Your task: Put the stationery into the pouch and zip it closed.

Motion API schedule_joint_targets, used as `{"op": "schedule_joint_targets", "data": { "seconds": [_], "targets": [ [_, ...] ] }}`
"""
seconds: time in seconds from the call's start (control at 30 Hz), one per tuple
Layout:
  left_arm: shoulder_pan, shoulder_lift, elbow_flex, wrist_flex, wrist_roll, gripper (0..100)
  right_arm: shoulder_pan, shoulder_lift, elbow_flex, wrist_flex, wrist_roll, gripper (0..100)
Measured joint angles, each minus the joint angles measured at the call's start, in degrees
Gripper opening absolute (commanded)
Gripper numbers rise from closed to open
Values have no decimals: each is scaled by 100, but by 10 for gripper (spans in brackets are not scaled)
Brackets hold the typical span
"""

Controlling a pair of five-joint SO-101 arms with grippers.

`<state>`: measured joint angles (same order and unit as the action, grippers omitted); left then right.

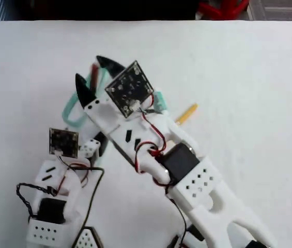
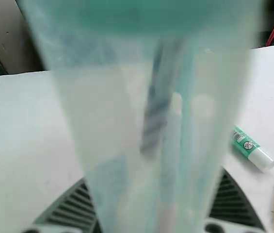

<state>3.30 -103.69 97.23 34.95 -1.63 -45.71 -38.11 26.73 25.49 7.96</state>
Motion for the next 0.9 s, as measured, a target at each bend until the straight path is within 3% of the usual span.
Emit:
{"op": "schedule_joint_targets", "data": {
  "seconds": [0.23,0.43,0.57,0.73,0.9],
  "targets": [
    [-9,0,0,0,0,245,0,-237,9,105,0,206],
    [-9,0,0,0,0,245,484,-738,9,211,0,205],
    [-9,0,0,0,0,245,1020,-1020,9,686,0,205],
    [-9,0,0,0,0,245,2207,-1547,545,1688,-18,205],
    [-9,0,0,0,0,232,2927,-1688,1934,1310,-26,205]
  ]
}}
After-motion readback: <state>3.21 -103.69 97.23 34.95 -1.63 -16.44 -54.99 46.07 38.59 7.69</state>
